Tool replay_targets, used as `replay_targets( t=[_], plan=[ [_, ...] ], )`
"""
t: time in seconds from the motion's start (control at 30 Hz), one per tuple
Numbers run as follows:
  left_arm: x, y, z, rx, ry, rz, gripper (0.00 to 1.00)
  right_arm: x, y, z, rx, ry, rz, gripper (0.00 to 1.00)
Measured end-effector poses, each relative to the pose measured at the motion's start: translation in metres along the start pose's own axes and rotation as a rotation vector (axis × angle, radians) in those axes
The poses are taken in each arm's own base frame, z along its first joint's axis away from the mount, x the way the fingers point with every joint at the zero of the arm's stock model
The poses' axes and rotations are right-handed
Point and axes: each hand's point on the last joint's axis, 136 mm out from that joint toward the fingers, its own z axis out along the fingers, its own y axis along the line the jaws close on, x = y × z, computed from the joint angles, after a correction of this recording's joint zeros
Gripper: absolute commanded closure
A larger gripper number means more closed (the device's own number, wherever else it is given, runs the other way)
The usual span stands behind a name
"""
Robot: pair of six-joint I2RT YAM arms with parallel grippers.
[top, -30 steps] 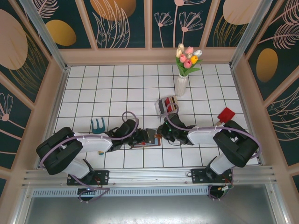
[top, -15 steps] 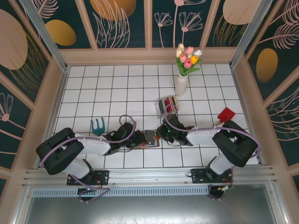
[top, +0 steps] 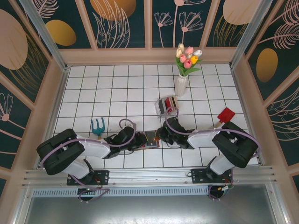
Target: Put the credit cards into the card holder
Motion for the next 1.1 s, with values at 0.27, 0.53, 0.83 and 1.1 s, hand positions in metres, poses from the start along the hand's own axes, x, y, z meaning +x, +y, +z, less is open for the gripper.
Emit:
replay_targets(
  t=[0.27, 0.53, 0.83, 1.1],
  plan=[
    [0.007, -0.006, 0.004, 0.001, 0.007, 0.024, 0.76, 0.003, -0.001, -0.002, 0.003, 0.000, 0.003, 0.84],
    [-0.010, -0.019, -0.022, -0.042, -0.081, 0.089, 0.56, 0.006, -0.012, -0.022, 0.093, 0.017, -0.081, 0.68],
    [-0.039, -0.017, -0.065, -0.126, -0.236, 0.144, 0.44, -0.006, 0.038, -0.045, 0.037, 0.002, -0.251, 0.80],
    [-0.073, 0.015, -0.076, -0.221, -0.289, 0.102, 0.37, 0.044, 0.074, -0.019, 0.052, 0.144, -0.392, 0.84]
  ],
)
